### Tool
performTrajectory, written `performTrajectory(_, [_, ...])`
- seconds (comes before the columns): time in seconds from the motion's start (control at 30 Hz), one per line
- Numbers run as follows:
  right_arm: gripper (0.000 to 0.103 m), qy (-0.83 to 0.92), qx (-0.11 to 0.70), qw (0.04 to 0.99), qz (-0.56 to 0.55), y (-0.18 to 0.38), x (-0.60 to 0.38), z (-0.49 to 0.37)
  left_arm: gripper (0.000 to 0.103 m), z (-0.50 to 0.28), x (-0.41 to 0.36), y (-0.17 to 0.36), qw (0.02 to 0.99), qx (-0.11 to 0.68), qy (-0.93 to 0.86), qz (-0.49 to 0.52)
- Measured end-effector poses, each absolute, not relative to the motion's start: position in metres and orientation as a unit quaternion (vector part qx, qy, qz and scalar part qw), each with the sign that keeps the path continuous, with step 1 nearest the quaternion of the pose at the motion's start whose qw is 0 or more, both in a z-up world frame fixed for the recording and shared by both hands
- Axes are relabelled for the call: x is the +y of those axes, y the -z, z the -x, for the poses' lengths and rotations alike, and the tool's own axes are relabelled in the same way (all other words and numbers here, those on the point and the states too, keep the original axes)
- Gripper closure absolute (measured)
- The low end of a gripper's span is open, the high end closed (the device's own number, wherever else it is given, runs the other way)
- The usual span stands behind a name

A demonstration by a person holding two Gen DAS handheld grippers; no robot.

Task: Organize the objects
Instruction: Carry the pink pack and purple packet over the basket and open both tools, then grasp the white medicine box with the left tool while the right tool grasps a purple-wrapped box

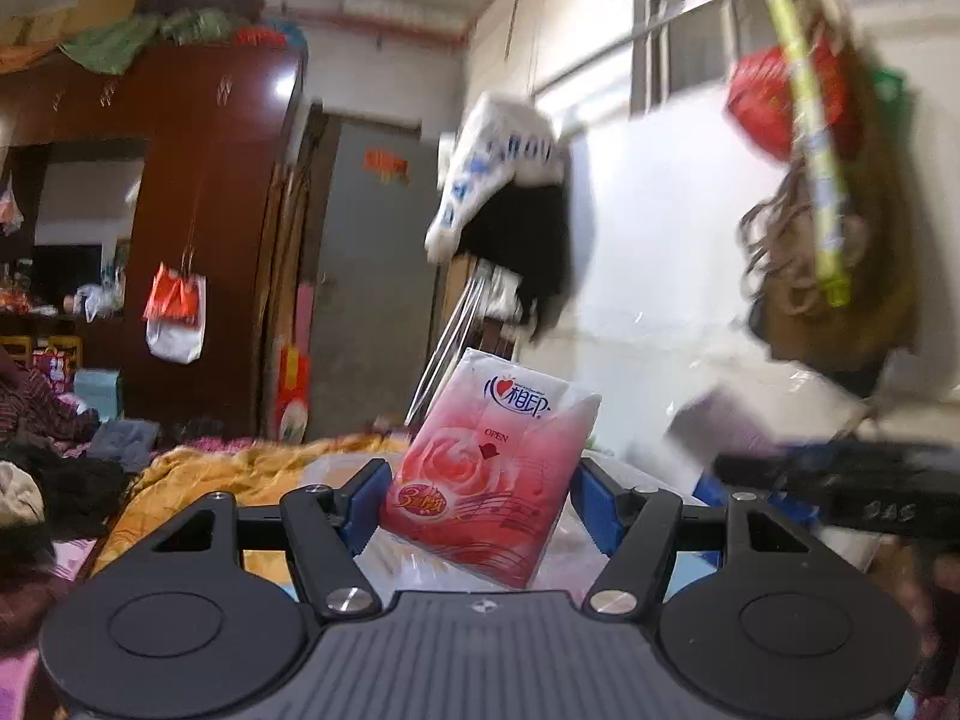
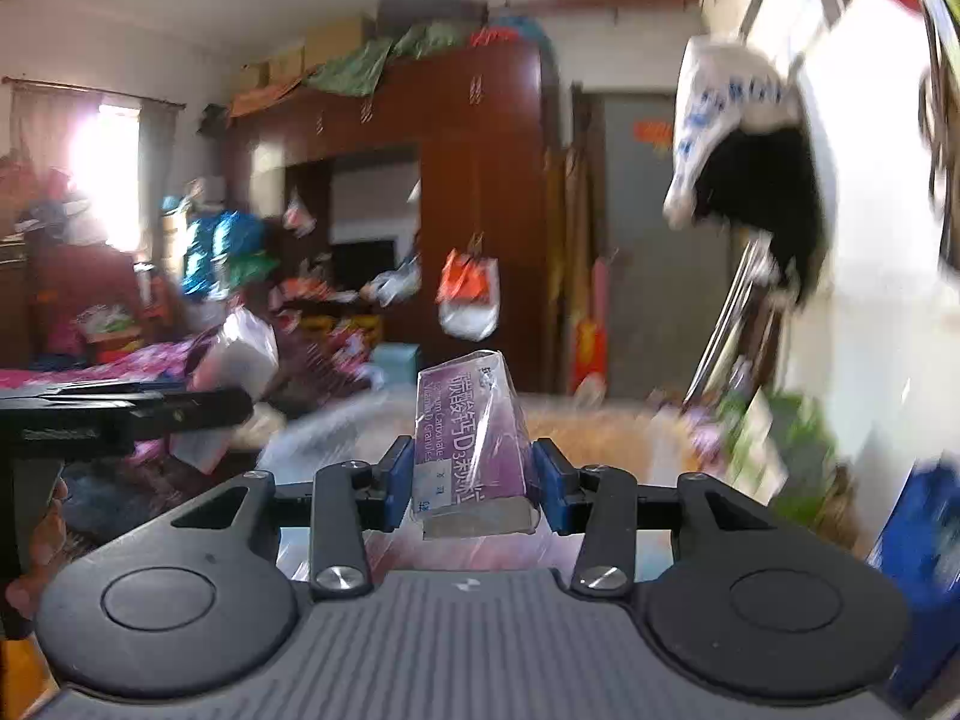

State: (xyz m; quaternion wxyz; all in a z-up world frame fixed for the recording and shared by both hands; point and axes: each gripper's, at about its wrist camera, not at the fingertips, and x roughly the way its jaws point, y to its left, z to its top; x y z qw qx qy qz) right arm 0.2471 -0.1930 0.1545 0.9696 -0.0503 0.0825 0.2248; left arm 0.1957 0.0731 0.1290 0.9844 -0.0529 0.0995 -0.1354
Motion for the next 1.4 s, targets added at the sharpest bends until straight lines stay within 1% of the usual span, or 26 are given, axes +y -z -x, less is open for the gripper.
performTrajectory(0.1, [0.057, -0.211, 0.109, 0.969, 0.07, -0.165, -0.181, -0.293, 0.034, -0.245, 0.068, -0.141, 0.98, 0.141, 0.127, 0.066])
performTrajectory(0.2, [0.057, -0.212, 0.153, 0.961, 0.089, -0.159, -0.17, -0.325, 0.034, -0.274, 0.061, -0.134, 0.975, 0.176, 0.115, 0.07])
performTrajectory(0.3, [0.057, -0.21, 0.159, 0.961, 0.085, -0.152, -0.168, -0.335, 0.033, -0.283, 0.059, -0.125, 0.974, 0.177, 0.123, 0.071])
performTrajectory(0.37, [0.056, -0.219, 0.163, 0.96, 0.066, -0.148, -0.174, -0.339, 0.03, -0.29, 0.059, -0.121, 0.971, 0.183, 0.135, 0.08])
performTrajectory(0.4, [0.049, -0.219, 0.164, 0.96, 0.065, -0.145, -0.177, -0.337, 0.025, -0.292, 0.059, -0.12, 0.969, 0.186, 0.138, 0.083])
performTrajectory(0.43, [0.042, -0.214, 0.163, 0.961, 0.068, -0.144, -0.177, -0.337, 0.017, -0.294, 0.058, -0.118, 0.969, 0.189, 0.136, 0.082])
performTrajectory(0.47, [0.02, -0.205, 0.158, 0.963, 0.075, -0.143, -0.177, -0.334, 0.014, -0.295, 0.058, -0.117, 0.969, 0.196, 0.132, 0.077])
performTrajectory(0.5, [0.006, -0.196, 0.146, 0.966, 0.083, -0.142, -0.178, -0.328, 0.014, -0.295, 0.058, -0.116, 0.969, 0.202, 0.125, 0.074])
performTrajectory(0.53, [0.003, -0.186, 0.134, 0.969, 0.088, -0.14, -0.18, -0.321, 0.014, -0.291, 0.06, -0.116, 0.97, 0.201, 0.12, 0.073])
performTrajectory(0.67, [0.003, -0.195, 0.141, 0.969, 0.058, -0.139, -0.196, -0.315, 0.013, -0.28, 0.065, -0.115, 0.972, 0.187, 0.125, 0.071])
performTrajectory(0.73, [0.0, -0.189, 0.141, 0.971, 0.051, -0.138, -0.201, -0.317, 0.013, -0.277, 0.064, -0.114, 0.972, 0.188, 0.125, 0.062])
performTrajectory(0.93, [0.0, -0.186, 0.152, 0.97, 0.044, -0.136, -0.205, -0.317, 0.013, -0.277, 0.066, -0.112, 0.972, 0.191, 0.121, 0.059])
performTrajectory(1.07, [0.0, -0.214, 0.131, 0.968, 0.021, -0.131, -0.214, -0.281, 0.013, -0.236, 0.082, -0.105, 0.971, 0.164, 0.156, 0.074])
performTrajectory(1.13, [0.0, -0.227, 0.122, 0.966, 0.022, -0.121, -0.216, -0.256, 0.008, -0.205, 0.091, -0.094, 0.973, 0.152, 0.161, 0.07])
performTrajectory(1.2, [0.0, -0.232, 0.125, 0.964, 0.037, -0.105, -0.211, -0.233, 0.008, -0.181, 0.096, -0.079, 0.976, 0.15, 0.148, 0.053])
performTrajectory(1.3, [0.0, -0.246, 0.149, 0.957, 0.03, -0.081, -0.202, -0.224, 0.007, -0.17, 0.102, -0.05, 0.974, 0.186, 0.123, 0.026])
performTrajectory(1.4, [0.0, -0.267, 0.2, 0.942, 0.027, -0.063, -0.176, -0.236, 0.007, -0.185, 0.114, -0.029, 0.968, 0.225, 0.106, 0.031])
